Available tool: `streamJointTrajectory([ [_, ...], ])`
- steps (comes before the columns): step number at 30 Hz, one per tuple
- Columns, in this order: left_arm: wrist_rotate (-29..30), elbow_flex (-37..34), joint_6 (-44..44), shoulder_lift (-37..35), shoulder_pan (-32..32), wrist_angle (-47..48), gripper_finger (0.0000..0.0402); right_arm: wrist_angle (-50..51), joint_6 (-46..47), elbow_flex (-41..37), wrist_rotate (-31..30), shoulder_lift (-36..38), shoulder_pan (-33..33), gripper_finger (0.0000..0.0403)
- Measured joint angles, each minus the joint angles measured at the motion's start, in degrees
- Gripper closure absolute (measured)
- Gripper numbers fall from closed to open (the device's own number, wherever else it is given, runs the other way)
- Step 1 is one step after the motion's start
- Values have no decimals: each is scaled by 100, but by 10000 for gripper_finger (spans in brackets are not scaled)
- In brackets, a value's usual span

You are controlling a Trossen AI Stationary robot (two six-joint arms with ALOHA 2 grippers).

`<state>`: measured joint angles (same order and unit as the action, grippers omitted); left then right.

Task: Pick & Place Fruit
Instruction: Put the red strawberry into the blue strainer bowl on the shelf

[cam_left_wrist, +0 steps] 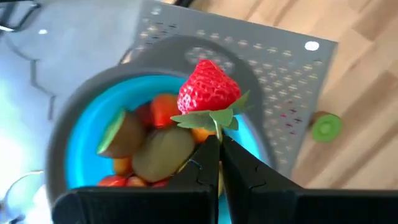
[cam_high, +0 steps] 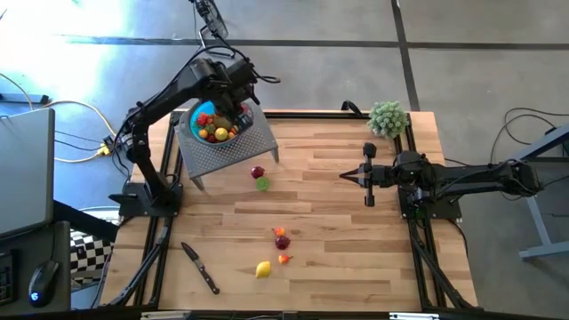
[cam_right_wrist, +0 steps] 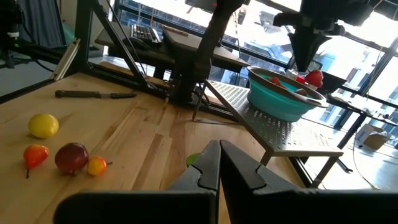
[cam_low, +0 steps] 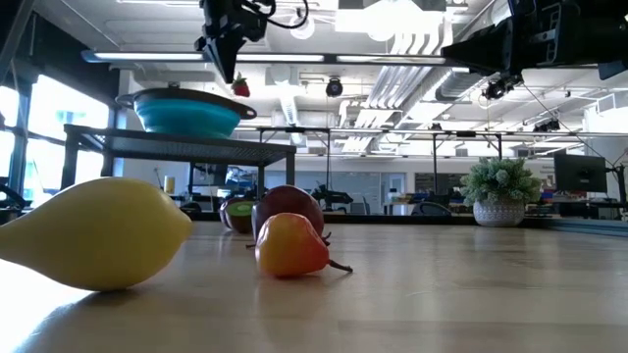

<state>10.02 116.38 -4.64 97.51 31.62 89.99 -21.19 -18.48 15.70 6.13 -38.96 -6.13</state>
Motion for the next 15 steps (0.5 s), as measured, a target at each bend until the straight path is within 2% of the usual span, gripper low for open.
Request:
streamJointTrajectory([
  [3, -84, -2, 23, 4, -134, -272, 401, 0, 0, 0, 2, 2, 0, 400],
  [9, -1011, -2, 523, 2, -391, -1449, 401, -2, -15, 0, 0, 0, -1, 400],
  [15, -1431, -2, 939, 17, -684, -2083, 401, -1, -24, 0, 0, 1, 0, 400],
])
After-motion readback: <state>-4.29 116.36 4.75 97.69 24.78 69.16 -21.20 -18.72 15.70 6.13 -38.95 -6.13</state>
